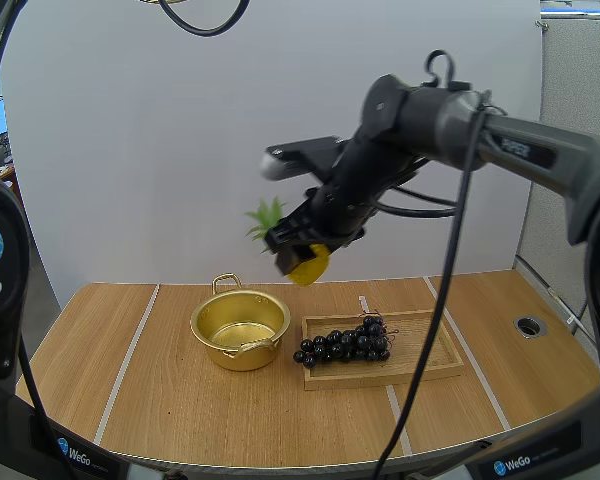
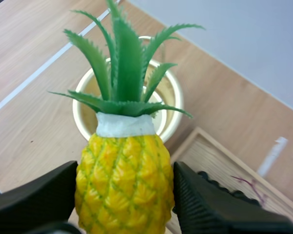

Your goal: Open the pot, put the pineapple inside, and close it

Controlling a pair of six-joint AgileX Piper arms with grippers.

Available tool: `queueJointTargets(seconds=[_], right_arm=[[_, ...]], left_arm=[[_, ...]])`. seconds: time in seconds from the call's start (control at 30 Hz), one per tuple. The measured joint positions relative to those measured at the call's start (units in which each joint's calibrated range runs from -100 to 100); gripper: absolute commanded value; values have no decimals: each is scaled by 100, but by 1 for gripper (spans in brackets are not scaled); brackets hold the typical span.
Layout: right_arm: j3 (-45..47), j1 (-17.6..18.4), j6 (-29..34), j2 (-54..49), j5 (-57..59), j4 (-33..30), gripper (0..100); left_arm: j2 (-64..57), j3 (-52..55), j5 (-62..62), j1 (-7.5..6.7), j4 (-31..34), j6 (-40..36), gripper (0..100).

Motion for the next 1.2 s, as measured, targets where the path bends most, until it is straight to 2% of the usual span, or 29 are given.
queueJointTargets(seconds=[0.07,0.4,0.83,1.2], right_arm=[[0,234,88,284,-123,0,0],[-166,704,253,1254,-880,0,0],[-864,739,287,2428,-1232,-204,0],[-881,739,329,2999,-1310,-605,0]], left_arm=[[0,0,0,0,0,0,0],[0,0,0,0,0,0,0],[0,0,0,0,0,0,0],[0,0,0,0,0,0,0]])
